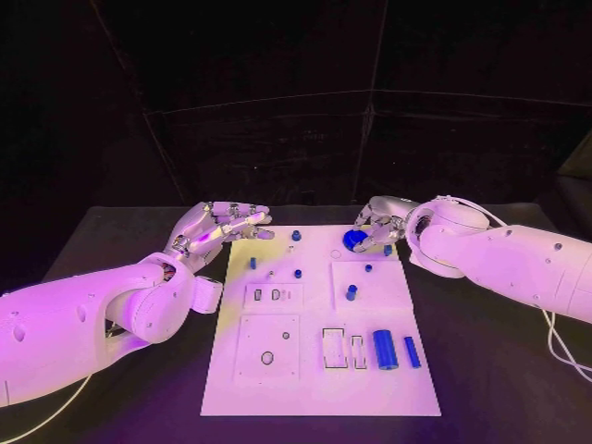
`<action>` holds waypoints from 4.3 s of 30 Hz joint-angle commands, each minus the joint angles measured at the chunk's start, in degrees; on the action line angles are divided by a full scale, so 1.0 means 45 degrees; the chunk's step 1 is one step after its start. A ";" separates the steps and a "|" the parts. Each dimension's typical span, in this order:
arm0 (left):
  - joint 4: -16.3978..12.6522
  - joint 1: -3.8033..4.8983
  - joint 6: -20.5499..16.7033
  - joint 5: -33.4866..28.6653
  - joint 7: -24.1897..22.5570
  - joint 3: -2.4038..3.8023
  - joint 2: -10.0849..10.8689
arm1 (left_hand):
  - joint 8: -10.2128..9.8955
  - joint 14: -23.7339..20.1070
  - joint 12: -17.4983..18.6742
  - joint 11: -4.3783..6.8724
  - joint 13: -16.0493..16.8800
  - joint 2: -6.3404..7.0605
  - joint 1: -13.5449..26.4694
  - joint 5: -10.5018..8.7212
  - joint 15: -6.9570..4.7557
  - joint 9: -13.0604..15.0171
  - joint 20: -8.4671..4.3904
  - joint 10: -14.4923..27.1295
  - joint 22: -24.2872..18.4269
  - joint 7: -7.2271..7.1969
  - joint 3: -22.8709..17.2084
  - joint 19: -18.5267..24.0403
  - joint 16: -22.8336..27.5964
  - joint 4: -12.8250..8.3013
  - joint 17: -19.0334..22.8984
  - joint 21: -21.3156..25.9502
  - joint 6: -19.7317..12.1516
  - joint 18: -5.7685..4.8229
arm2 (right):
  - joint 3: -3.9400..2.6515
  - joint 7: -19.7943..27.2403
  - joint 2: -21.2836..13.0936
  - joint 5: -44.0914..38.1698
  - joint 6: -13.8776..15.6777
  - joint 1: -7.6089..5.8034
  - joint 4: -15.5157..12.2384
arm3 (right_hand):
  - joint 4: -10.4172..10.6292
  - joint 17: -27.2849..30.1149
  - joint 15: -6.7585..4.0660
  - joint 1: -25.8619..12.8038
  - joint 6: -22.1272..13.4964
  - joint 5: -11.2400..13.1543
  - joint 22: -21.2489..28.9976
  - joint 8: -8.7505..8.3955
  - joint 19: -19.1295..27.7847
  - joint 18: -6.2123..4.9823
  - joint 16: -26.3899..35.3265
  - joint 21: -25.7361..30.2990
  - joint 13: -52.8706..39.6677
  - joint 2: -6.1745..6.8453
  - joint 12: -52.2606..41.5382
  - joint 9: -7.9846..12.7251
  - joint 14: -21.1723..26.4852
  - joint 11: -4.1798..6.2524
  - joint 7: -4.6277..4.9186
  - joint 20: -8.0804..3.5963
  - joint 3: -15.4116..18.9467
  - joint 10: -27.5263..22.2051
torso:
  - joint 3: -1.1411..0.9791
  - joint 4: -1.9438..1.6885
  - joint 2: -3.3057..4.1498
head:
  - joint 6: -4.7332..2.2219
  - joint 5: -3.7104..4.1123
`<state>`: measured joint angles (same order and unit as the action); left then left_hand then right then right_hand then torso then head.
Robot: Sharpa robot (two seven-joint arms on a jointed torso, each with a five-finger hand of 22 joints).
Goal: Assemble the parts on the task board
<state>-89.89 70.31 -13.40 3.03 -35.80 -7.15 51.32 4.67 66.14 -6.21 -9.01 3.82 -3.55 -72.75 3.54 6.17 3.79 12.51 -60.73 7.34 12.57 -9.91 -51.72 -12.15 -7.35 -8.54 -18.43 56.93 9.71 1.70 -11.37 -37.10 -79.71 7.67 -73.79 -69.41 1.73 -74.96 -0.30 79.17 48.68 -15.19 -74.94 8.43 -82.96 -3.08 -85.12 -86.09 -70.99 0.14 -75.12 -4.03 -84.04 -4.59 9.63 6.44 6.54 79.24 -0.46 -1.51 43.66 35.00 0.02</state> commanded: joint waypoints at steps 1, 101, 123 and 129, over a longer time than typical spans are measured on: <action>0.0001 0.0017 0.0172 -0.0027 -0.0042 0.0010 -0.0024 | -0.0030 0.0074 0.0052 -0.0039 0.0000 -0.0028 0.0103 0.0024 -0.0008 0.0002 0.0058 -0.0080 -0.0015 -0.0005 -0.0073 -0.0005 0.0070 -0.0029 -0.0020 0.0070 0.0087 0.0187 | 0.0014 -0.0432 0.0080 -0.0427 -0.0403 -0.0010 0.0021 | -0.0007 -0.0286 0.0119 0.0077 -0.0049 0.0035 -0.1191 0.0080 -0.0088 0.0192 -0.0060 -0.0062 -0.0136 -0.0079 -0.0133 -0.0004 -0.0780 0.0008 0.0016 0.0025 0.0082 0.0103 | 0.0002 -0.0011 0.0002 | 0.0014 0.0023; -0.0066 0.0041 0.0172 -0.0027 0.0038 0.0009 -0.0029 | -0.0056 0.0085 0.0094 -0.0042 -0.0008 -0.0009 0.0104 0.0023 -0.0008 -0.0007 0.0054 -0.0089 -0.0035 0.0001 -0.0112 -0.0012 0.0132 -0.0072 -0.0035 0.0087 0.0081 0.0185 | 0.0070 -0.0133 0.3482 -0.1785 0.0765 0.0184 0.0590 | -0.0526 -0.0607 0.0233 -0.1135 -0.0183 0.1578 -0.1817 -0.1042 -0.0443 0.0320 -0.0123 -0.0291 -0.0698 0.0162 -0.0132 0.0060 -0.0783 -0.0111 0.0126 0.0138 -0.1967 0.0034 | -0.0019 0.0021 0.0000 | 0.0280 -0.0282; -0.0049 0.0042 0.0163 -0.0027 0.0048 0.0009 -0.0007 | -0.0056 0.0085 0.0094 -0.0042 -0.0008 -0.0009 0.0104 0.0023 -0.0008 -0.0007 0.0054 -0.0089 -0.0035 0.0001 -0.0112 -0.0012 0.0132 -0.0072 -0.0035 0.0087 0.0081 0.0185 | 0.0076 -0.0154 0.2789 -0.1660 0.1367 0.0209 -0.0224 | -0.0278 -0.0620 0.0264 -0.1081 0.0170 0.1354 -0.1831 -0.0812 -0.0453 0.0321 -0.0117 -0.0292 -0.0759 0.0015 -0.0191 -0.0015 -0.0781 -0.0135 0.0150 0.0181 -0.1643 0.0087 | -0.0014 -0.0001 0.0003 | 0.0307 -0.0283; -0.0044 0.0042 0.0162 -0.0027 0.0065 0.0009 -0.0003 | -0.0072 0.0096 0.0124 -0.0048 -0.0012 -0.0002 0.0131 0.0023 -0.0002 -0.0010 0.0056 -0.0096 -0.0050 0.0008 -0.0131 -0.0013 0.0177 -0.0082 -0.0047 0.0101 0.0081 0.0183 | 0.0076 -0.0187 0.2803 -0.1659 0.1408 0.0211 -0.0160 | -0.0371 -0.0649 0.0251 -0.0686 0.0231 0.1563 -0.1856 -0.0782 -0.0471 0.0327 -0.0122 -0.0299 -0.0776 -0.0215 -0.0202 -0.0008 -0.0786 -0.0118 0.0137 0.0176 -0.1721 0.0100 | -0.0006 0.0016 0.0003 | 0.0313 -0.0294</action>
<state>-90.00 70.40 -13.15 2.97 -35.32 -7.15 51.30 4.67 66.14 -5.99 -9.22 3.82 -3.55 -72.75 3.54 6.16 3.79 12.51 -60.92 7.16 12.57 -10.14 -51.72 -11.53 -7.58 -8.70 -18.08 56.92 9.72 2.06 -12.29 -24.53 -87.26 12.78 -72.74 -70.13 0.48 -74.92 0.62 75.63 49.33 -8.52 -74.91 4.65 -84.06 -2.20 -85.74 -87.63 -74.40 -0.73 -76.04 -4.09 -83.94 -5.12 10.26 6.77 -1.21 79.72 -0.52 -1.47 43.66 36.40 -1.25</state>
